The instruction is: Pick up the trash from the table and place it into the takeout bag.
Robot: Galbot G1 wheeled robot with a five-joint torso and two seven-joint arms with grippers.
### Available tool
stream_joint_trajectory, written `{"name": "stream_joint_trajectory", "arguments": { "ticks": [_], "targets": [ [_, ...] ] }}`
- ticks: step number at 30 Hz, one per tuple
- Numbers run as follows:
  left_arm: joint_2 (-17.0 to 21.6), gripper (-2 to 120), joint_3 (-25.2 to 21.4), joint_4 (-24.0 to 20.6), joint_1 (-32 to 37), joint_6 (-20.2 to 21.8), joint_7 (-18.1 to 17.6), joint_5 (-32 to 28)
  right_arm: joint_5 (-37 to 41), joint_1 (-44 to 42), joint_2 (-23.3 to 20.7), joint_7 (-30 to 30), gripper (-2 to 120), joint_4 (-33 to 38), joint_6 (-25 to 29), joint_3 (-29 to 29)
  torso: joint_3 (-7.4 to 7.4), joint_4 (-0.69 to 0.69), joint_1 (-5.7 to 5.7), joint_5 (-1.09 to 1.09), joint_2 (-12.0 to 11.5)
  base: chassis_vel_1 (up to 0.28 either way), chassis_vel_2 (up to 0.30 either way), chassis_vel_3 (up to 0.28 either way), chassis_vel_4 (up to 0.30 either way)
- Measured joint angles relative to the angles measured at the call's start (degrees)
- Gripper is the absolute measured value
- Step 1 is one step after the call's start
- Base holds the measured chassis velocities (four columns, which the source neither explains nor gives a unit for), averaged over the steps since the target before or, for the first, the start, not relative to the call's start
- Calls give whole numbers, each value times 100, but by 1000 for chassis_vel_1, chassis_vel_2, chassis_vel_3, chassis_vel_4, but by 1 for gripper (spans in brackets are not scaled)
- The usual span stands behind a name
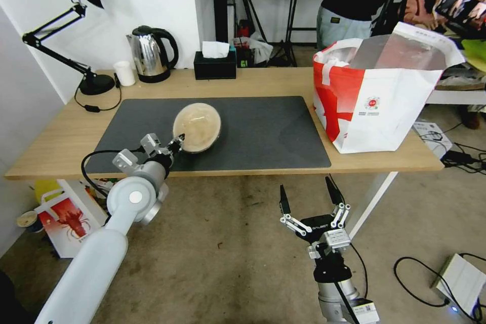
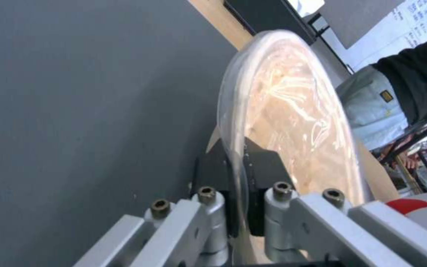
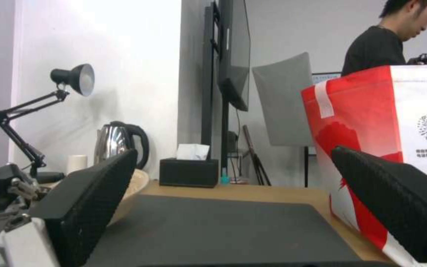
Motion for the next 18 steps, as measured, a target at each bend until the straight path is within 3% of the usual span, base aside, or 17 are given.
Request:
{"name": "stream_joint_trajectory", "arguments": {
  "ticks": [18],
  "targets": [
    [45, 1, -226, -205, 216, -96, 51, 44, 0, 0, 0, 0, 100, 0, 0, 0, 0, 0, 0, 0, 0, 0, 0, 0, 0]
  ]
}}
